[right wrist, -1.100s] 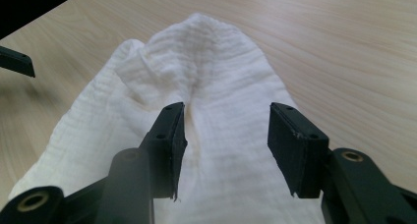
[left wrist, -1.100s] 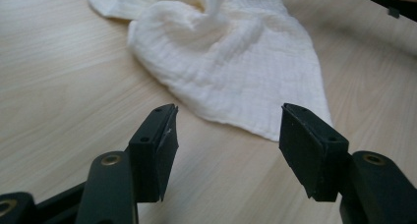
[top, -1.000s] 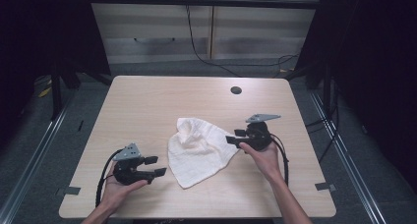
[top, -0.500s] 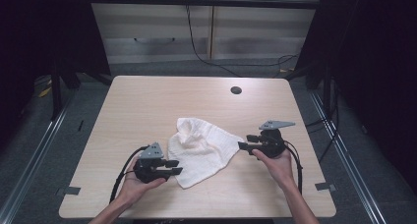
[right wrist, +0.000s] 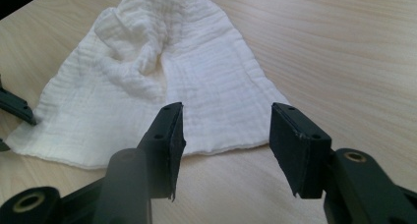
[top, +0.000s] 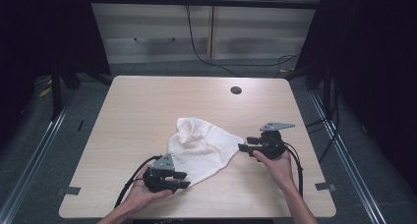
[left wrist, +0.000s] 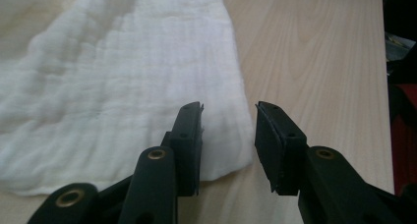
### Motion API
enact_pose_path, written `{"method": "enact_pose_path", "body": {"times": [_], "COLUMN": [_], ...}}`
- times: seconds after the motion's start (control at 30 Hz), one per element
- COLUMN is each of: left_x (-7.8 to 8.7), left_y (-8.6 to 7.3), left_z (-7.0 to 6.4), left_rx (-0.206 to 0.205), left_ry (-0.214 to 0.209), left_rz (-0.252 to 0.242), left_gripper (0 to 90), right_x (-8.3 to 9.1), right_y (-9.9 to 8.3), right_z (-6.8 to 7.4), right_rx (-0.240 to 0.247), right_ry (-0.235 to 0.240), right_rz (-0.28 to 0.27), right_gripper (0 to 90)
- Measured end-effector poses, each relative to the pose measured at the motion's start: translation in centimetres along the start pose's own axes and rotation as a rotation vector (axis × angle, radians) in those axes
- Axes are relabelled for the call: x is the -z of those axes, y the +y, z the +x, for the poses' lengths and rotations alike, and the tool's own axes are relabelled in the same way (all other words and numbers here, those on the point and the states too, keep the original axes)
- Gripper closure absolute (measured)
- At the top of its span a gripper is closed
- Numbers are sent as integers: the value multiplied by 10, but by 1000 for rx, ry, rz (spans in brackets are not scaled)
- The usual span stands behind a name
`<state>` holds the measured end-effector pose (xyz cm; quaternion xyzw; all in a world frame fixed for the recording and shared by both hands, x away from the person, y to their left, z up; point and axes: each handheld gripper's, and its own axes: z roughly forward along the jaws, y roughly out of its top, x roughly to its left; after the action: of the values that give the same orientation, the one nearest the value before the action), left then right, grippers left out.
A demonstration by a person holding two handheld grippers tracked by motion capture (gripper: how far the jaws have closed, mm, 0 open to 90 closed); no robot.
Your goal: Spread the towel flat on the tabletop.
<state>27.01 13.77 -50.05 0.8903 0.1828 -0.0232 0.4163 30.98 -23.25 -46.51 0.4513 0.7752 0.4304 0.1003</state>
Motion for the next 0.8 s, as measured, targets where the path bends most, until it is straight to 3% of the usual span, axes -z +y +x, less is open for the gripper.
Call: {"method": "enact_pose_path", "body": {"times": [0.33,0.47,0.63,0.8], "left_x": [-2,0,0,2], "left_y": [-2,-3,-5,-5], "left_z": [-5,-8,-12,-8], "left_rx": [-33,-47,-79,-56], "left_ry": [16,34,78,77], "left_rz": [6,10,14,16], "left_gripper": [534,592,736,837], "right_x": [0,-1,-1,-2], "right_y": [0,-1,-1,-2], "right_z": [-2,-2,-2,-2], "right_rx": [0,-1,-9,-8], "right_ry": [-15,-14,-14,-14], "right_rz": [-1,4,2,10], "right_gripper": [456,446,436,435]}}
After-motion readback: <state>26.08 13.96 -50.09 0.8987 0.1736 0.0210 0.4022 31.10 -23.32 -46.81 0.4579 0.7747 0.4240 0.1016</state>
